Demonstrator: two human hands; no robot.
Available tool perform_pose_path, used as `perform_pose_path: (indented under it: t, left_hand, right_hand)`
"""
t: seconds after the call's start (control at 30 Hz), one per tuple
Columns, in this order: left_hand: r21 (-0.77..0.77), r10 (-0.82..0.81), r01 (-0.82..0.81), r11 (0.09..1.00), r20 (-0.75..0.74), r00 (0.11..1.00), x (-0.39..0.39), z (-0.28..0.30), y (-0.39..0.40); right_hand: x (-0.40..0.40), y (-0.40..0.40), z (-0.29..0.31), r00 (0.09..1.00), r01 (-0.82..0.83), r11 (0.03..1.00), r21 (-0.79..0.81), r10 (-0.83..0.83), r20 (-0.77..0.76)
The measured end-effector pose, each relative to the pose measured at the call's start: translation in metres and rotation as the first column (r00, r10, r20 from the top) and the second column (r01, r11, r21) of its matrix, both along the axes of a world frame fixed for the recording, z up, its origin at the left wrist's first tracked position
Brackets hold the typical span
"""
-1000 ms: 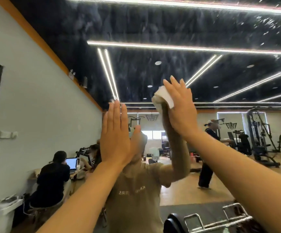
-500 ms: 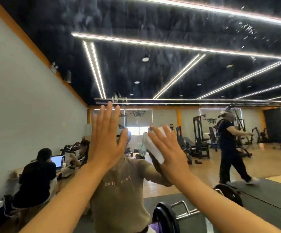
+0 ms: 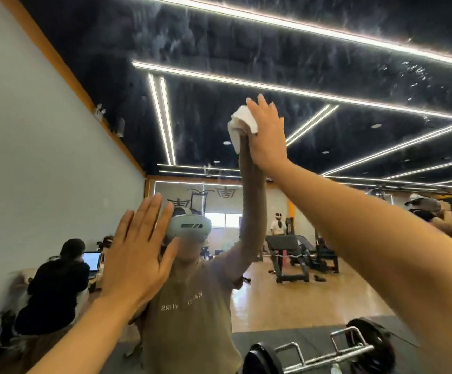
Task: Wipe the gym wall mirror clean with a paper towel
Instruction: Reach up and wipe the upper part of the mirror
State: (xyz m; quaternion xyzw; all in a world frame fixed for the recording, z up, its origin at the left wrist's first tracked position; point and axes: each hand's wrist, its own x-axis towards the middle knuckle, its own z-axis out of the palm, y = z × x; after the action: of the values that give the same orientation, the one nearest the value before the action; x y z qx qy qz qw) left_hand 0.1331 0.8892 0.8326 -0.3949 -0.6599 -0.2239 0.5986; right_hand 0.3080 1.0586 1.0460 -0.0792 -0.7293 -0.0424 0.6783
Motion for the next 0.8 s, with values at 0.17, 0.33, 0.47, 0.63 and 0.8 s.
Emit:
perform_pose_path:
  t: [0.17, 0.33, 0.47, 0.63, 0.8]
  left_hand:
    - [0.021, -0.047, 0.048, 0.999, -0.039, 0.998, -0.005, -0.002, 0.002]
    - [0.04, -0.04, 0.043, 0.998, -0.075, 0.996, -0.009, -0.004, 0.004]
    - [0.044, -0.025, 0.029, 0.999, -0.081, 0.996, -0.007, -0.004, 0.005]
    - [0.048, -0.024, 0.028, 0.998, -0.08, 0.996, -0.007, -0.005, 0.006]
    - [0.028, -0.032, 0.035, 0.999, -0.072, 0.997, -0.006, -0.004, 0.003]
  right_hand:
    - [-0.007, -0.007, -0.004, 0.999, 0.016, 1.0, 0.015, -0.015, -0.035]
    - [-0.004, 0.004, -0.128, 0.998, -0.012, 0.966, 0.26, -0.006, 0.07]
    - [0.001, 0.021, -0.216, 0.974, 0.02, 0.862, 0.507, -0.131, 0.183]
    - [0.01, 0.025, -0.206, 0.92, -0.02, 0.778, 0.628, -0.232, 0.316]
    - [-0.013, -0.025, -0.079, 0.983, -0.049, 0.966, 0.254, 0.002, 0.183]
